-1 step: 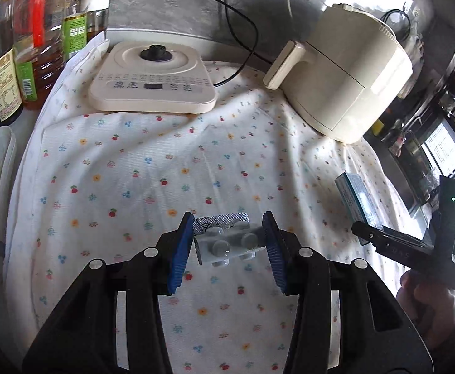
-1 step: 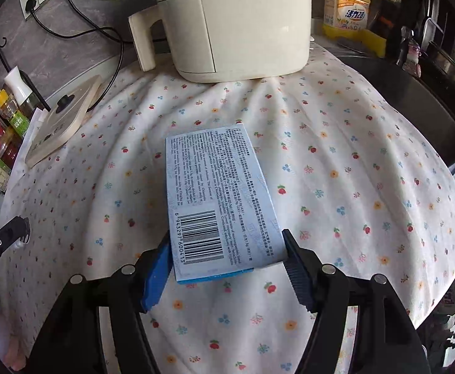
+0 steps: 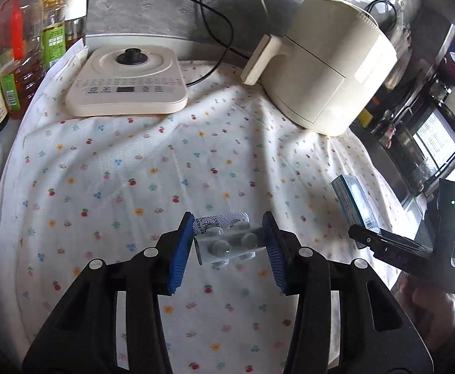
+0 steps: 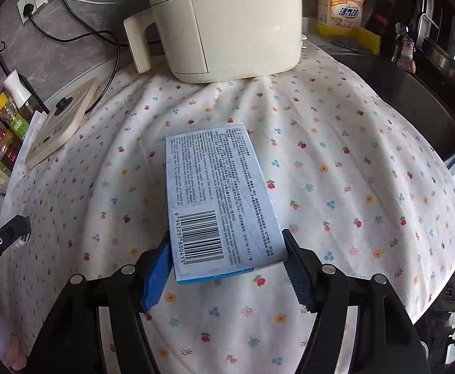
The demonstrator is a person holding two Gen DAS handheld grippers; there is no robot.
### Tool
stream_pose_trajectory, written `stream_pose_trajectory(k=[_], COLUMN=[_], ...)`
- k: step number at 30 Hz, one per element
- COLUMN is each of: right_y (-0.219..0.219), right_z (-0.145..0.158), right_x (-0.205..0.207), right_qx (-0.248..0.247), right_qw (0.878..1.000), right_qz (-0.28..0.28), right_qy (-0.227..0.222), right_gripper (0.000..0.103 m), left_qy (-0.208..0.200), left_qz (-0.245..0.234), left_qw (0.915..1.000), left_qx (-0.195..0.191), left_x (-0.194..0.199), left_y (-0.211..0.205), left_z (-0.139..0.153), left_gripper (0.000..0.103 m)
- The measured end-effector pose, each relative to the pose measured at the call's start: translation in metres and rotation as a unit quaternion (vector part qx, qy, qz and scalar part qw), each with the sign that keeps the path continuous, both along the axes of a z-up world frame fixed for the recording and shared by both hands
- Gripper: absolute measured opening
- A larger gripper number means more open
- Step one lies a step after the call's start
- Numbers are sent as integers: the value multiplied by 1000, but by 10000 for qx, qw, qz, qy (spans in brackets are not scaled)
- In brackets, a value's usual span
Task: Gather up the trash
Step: 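Grasp the white blister pack with the left gripper while the right grasps the blue-white box, then carry blister pack and box over the bin and open both grippers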
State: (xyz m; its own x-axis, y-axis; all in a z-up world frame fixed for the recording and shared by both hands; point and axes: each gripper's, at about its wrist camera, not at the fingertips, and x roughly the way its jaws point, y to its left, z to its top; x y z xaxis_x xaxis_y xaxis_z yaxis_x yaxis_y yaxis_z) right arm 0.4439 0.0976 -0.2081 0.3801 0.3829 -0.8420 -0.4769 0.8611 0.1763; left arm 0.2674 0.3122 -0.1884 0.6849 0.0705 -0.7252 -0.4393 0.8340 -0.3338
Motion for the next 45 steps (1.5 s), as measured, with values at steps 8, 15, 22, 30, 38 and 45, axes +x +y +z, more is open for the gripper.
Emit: stream_pose_trajectory(k=[8,15,22,30,38,45], right_y=[-96,-204,-312,-418,-508,-573], right_z=[21,37,40,22,-19,-74], right_x=[-23,-46,-76,-111,-156,-188], right_qx=[208,387,629,779,796,584], right_qw=[9991,9968,9910,9829,9731,9640], right_qz=[-216,-525,-1060,-1620,-2161,-2569], right_qy=[-289,-470,-514,-389,-105,357], right_gripper=[66,66,66,66,67,95], left_qy=[-79,-127,-181,-159,-28,162], left_qz=[-526,-693,-1317,-1715,-2154,-2610], left_qw=[9985,9975,9907,9843,9757,9644], left_qx=[137,61,281,376,399,395], left_x=[22,24,20,5,-9,-17], left_y=[-86,-171,-269,-359,-439,-499], left_z=[15,24,40,45,33,15], left_gripper=[45,45,45,45,45,45])
